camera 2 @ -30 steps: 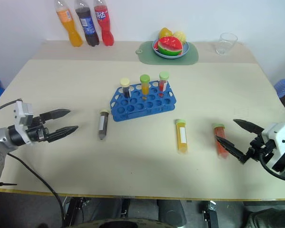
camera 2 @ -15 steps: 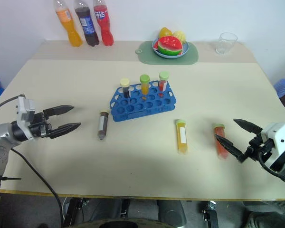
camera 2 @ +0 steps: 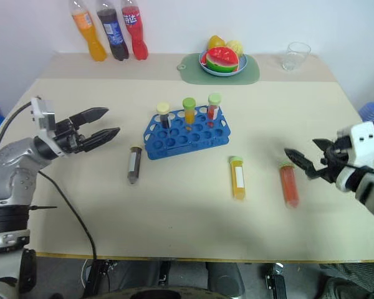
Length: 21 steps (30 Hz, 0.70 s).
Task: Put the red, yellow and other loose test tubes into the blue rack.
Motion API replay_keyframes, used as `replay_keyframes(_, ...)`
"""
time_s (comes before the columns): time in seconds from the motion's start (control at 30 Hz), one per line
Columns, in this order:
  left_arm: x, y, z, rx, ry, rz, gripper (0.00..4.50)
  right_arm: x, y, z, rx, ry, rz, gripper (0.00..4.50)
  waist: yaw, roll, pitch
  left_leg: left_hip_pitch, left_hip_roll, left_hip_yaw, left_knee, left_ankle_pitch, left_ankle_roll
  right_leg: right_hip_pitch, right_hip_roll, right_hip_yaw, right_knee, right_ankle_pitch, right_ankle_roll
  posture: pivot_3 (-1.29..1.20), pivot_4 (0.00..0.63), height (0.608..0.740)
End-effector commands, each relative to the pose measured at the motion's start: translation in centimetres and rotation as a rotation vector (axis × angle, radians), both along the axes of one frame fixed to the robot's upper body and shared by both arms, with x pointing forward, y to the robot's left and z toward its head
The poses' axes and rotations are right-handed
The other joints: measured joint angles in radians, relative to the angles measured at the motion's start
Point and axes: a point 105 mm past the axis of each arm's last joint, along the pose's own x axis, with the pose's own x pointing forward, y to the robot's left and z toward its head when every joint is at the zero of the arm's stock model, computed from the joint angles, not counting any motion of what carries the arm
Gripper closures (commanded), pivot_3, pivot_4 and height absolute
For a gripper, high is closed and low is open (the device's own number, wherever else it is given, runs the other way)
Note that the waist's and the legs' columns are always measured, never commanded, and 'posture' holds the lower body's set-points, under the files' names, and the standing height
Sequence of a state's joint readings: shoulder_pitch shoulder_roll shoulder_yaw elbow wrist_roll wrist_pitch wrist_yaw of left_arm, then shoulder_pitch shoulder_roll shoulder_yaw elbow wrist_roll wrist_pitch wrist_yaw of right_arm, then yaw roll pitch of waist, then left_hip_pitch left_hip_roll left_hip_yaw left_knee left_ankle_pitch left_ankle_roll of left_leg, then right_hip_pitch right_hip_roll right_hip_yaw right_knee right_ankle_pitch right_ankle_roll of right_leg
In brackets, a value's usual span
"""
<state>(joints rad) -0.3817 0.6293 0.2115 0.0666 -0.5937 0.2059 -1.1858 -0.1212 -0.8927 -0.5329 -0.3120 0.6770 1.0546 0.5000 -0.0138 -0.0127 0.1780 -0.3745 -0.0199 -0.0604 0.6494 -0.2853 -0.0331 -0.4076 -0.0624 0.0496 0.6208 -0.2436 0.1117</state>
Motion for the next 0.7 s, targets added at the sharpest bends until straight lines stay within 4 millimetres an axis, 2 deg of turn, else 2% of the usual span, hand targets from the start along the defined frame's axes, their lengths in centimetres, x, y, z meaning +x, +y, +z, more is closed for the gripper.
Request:
replay_keyframes(0.03, -2.2, -1.6, 0.0, 0.071, -0.067, -0.156, 0.39, -0.2, -0.2, 0.0, -0.008, 0.112, -0.031, 0.00, 0.001, 0.000, 0.000, 0.000, 0.000, 0.000, 0.000, 0.000, 0.000, 0.000, 0.000, 0.000, 0.000, 0.000, 0.000, 0.00, 0.150, 0.740)
replay_keyframes(0.13, -3.2, -2.1, -0.7, 0.111, -0.059, -0.251, 0.39, -0.7, -0.2, -0.9, 0.001, 0.253, -0.050, 0.00, 0.002, 0.000, 0.000, -0.001, 0.000, 0.000, 0.000, 0.000, 0.000, -0.001, 0.000, 0.000, -0.001, 0.000, 0.000, 0.00, 0.150, 0.740)
replay_keyframes(0.33, -3.3, -2.5, -1.2, 0.127, -0.053, -0.274, 0.39, -1.7, 1.0, -2.1, 0.059, 0.423, -0.022, 0.00, 0.001, 0.000, 0.000, -0.001, 0.000, 0.000, 0.000, 0.000, 0.001, 0.000, 0.000, 0.000, -0.001, -0.001, -0.002, 0.00, 0.150, 0.740)
replay_keyframes(0.7, -3.9, -2.6, -1.6, 0.104, -0.044, -0.252, 0.39, -1.5, 1.2, -4.3, 0.049, 0.525, -0.040, 0.00, -0.001, 0.000, 0.000, -0.001, 0.000, 0.000, 0.000, -0.001, 0.001, -0.001, 0.000, 0.000, -0.001, 0.000, 0.000, 0.00, 0.150, 0.740)
